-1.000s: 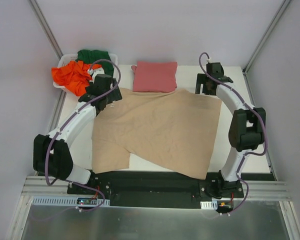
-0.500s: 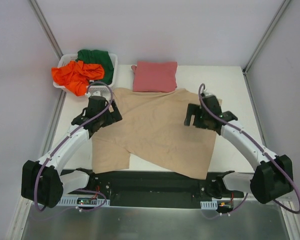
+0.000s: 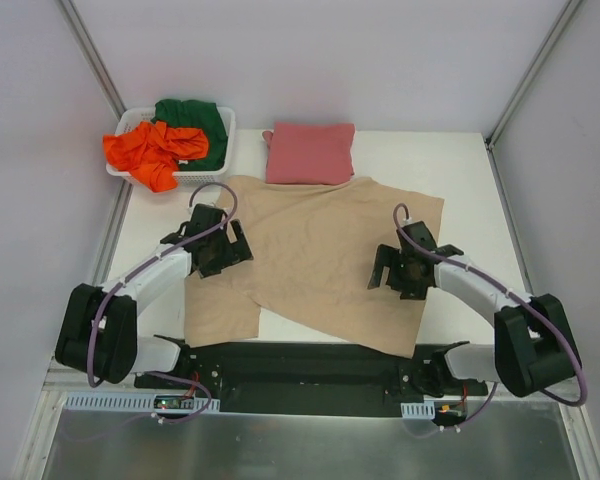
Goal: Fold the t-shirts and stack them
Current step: Flatten out the tshirt
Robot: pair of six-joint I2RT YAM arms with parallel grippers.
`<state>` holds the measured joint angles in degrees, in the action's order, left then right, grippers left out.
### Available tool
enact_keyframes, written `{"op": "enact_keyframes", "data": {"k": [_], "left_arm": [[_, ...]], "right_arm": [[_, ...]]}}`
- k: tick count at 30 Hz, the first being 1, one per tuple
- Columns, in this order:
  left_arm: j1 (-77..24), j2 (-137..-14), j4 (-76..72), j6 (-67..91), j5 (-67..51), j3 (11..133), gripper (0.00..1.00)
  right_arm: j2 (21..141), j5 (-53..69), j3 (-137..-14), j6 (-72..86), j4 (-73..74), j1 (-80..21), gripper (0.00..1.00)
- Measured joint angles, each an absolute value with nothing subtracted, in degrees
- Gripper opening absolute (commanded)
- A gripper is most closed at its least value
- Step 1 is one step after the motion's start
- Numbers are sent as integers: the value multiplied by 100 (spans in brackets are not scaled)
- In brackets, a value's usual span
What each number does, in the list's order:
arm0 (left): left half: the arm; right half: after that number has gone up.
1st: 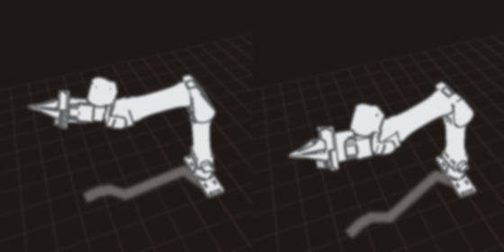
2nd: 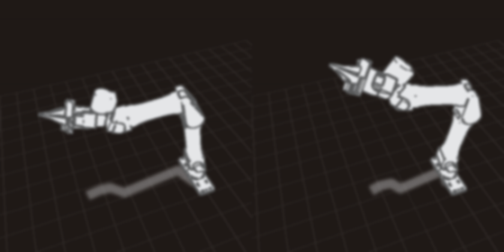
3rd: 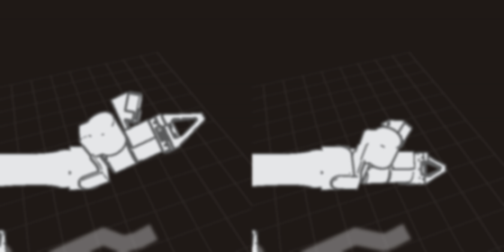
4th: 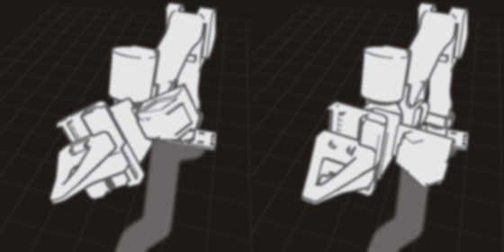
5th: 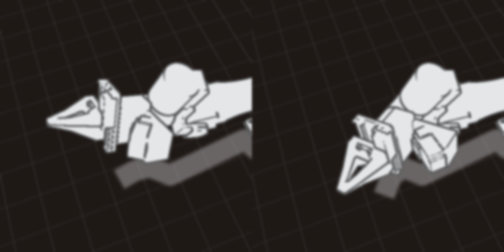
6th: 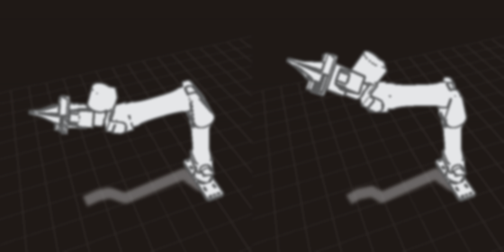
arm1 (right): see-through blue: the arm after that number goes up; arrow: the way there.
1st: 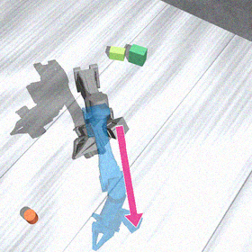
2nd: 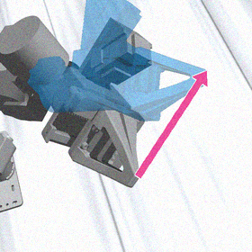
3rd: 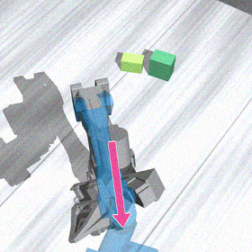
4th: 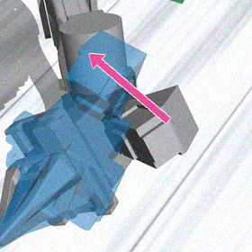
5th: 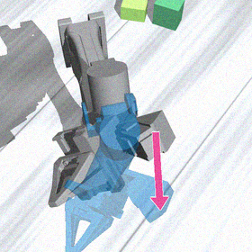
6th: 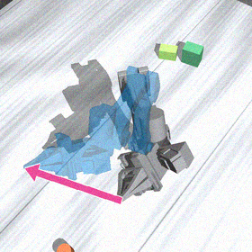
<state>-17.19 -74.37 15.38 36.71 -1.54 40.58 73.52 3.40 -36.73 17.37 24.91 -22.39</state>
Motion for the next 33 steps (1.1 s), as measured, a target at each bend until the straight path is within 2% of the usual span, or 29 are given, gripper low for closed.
{"op": "enact_keyframes", "data": {"k": [6,16,22,29,33], "left_arm": [[-1719,-8134,1361,3688,-272,4165,99],[-1717,-9498,1214,3691,-464,5461,99],[-1721,-9891,1127,3669,-816,5909,99],[-1879,-9714,1194,3520,-1004,6114,99],[-2047,-8720,1216,3518,-972,5767,99]], "right_arm": [[8276,679,-4390,1553,2458,-1594,96],[10110,1308,-6344,1201,2571,-648,96],[10831,1341,-7317,1046,2665,-185,96],[10654,775,-7395,779,2781,-99,96],[9384,325,-6628,742,2803,-104,96]]}}
